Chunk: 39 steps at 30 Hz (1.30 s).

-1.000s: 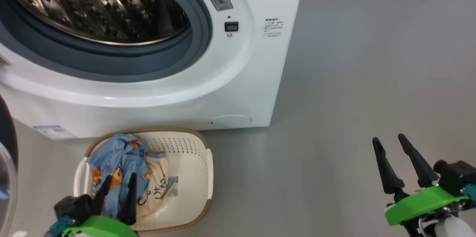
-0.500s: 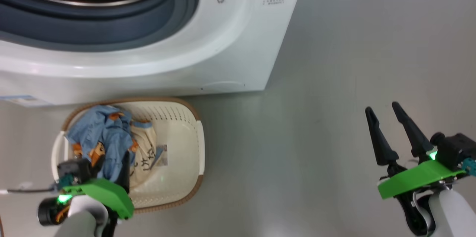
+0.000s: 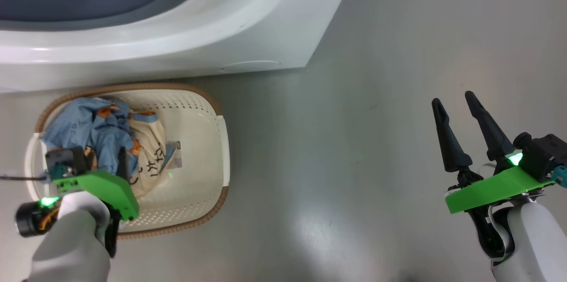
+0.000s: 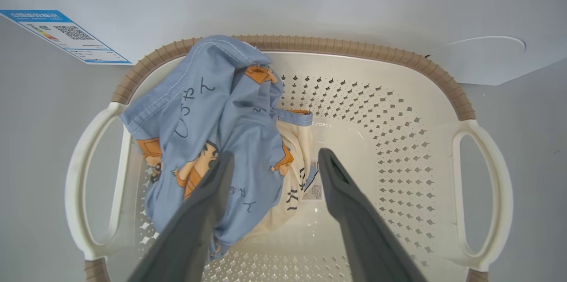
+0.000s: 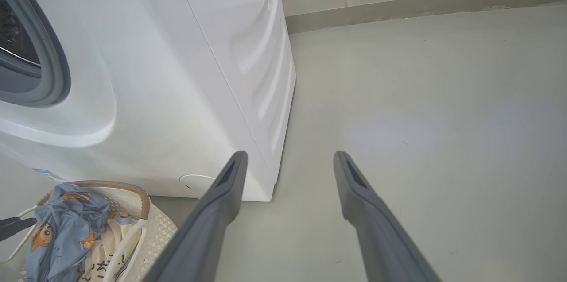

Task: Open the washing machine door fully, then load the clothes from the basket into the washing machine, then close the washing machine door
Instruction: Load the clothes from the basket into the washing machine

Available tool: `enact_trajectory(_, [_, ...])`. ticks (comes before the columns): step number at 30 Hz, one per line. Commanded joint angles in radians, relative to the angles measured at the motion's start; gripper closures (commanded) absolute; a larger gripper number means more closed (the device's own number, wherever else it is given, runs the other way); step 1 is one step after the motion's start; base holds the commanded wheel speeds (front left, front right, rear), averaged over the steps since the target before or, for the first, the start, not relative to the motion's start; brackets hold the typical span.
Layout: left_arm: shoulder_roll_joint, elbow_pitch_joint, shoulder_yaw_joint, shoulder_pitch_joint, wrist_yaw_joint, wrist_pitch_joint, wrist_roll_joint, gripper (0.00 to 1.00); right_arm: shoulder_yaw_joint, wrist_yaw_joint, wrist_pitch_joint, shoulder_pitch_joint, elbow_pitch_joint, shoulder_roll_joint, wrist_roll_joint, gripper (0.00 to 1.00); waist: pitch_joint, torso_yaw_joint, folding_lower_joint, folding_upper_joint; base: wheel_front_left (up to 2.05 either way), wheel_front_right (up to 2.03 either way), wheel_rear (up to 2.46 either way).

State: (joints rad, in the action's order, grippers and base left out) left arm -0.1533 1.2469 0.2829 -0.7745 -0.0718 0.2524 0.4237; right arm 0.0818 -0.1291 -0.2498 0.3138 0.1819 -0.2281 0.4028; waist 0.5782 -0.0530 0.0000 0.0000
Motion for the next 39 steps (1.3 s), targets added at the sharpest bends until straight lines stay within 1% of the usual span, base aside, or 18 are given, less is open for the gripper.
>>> enact_trajectory(1, [-0.047,0.006,-0.025,-0.010,0.019,0.008,-0.006,0.00,0.021,-0.002,-0.012,-0.001,-0.024,-0.003,-0.012,0.00,0.024,-0.010,0.0000,0.0000,0.00,0.00,0.00])
enact_trajectory(10, [-0.077,0.035,-0.031,-0.085,0.077,0.001,0.002,0.00,0.029,-0.002,-0.012,0.033,-0.036,0.005,-0.014,0.00,0.082,-0.026,0.0000,0.0000,0.00,0.00,0.00])
enact_trajectory(13, [-0.085,0.038,-0.030,-0.101,0.105,0.002,0.001,0.00,0.031,-0.002,-0.012,0.040,-0.040,0.009,-0.016,0.00,0.097,-0.032,0.0000,0.0000,0.00,0.00,0.00])
enact_trajectory(20, [-0.101,0.041,-0.032,-0.134,0.105,-0.001,0.010,0.00,0.037,-0.002,-0.012,0.055,-0.050,0.014,-0.017,0.00,0.132,-0.043,0.0000,0.0000,0.00,0.00,0.00])
enact_trajectory(29, [-0.137,0.043,-0.030,-0.173,0.121,-0.018,0.018,0.00,0.046,-0.002,-0.012,0.077,-0.060,0.018,-0.017,0.00,0.175,-0.062,0.0000,0.0000,0.00,0.00,0.00])
enact_trajectory(39, [-0.165,0.044,-0.024,-0.187,0.129,-0.060,0.030,0.00,0.061,-0.002,-0.012,0.086,-0.070,0.017,-0.019,0.00,0.198,-0.075,0.0000,0.0000,0.00,0.00,0.00])
